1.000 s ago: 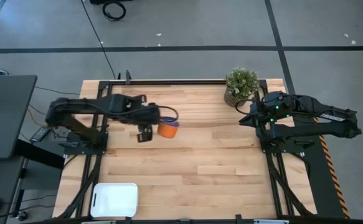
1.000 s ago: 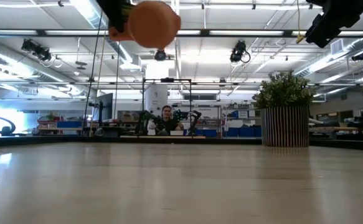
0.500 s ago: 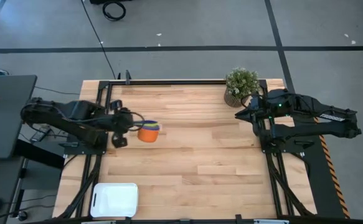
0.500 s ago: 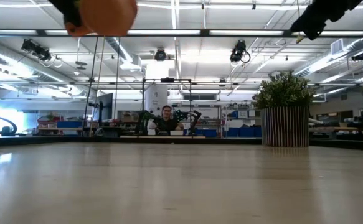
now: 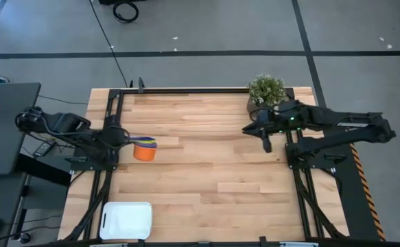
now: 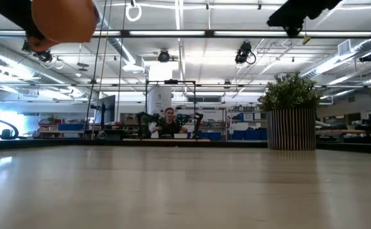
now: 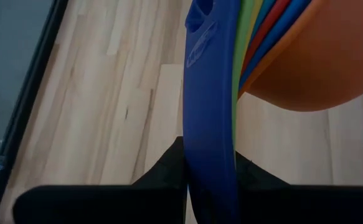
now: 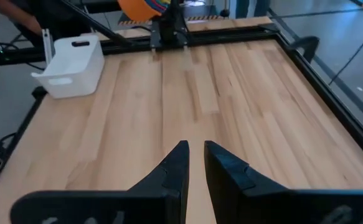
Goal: Nest measuring cups in basket
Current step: Put the nested measuring cups into the white bin
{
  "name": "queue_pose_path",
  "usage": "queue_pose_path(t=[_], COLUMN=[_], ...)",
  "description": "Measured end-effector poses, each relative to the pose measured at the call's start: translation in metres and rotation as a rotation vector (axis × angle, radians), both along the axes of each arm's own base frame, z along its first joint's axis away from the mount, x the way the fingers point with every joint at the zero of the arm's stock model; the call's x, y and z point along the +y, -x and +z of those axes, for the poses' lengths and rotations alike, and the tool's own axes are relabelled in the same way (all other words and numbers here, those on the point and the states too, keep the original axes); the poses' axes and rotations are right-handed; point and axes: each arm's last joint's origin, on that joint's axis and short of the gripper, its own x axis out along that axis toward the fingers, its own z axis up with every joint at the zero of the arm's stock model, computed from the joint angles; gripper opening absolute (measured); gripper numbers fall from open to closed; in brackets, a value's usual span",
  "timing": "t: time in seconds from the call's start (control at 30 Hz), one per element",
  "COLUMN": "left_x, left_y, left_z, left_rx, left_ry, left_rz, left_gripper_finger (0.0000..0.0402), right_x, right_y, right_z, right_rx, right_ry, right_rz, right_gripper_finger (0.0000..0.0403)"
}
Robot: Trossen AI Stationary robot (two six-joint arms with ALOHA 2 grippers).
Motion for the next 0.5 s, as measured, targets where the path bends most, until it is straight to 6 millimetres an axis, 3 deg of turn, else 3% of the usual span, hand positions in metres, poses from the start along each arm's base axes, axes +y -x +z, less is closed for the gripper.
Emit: queue_pose_path(t=[0.27, 0.5], left_x=[0.000, -0.002], left_y=[0.014, 0.018], left_z=[-0.021, -0.023], left_rx=[0.033, 0.075], left_ry=[-0.005, -0.026], left_rz=[-0.068, -0.131], left_gripper_finger=[0.0048, 0.0048], right_x=[0.015, 0.021], right_y=[-0.046, -0.065], right_z=[-0.013, -0.021], right_rx=[-0.024, -0.039], right_ry=[-0.003, -0.032], right_rz=[0.074, 0.053], right_gripper_finger=[0.0057, 0.0057])
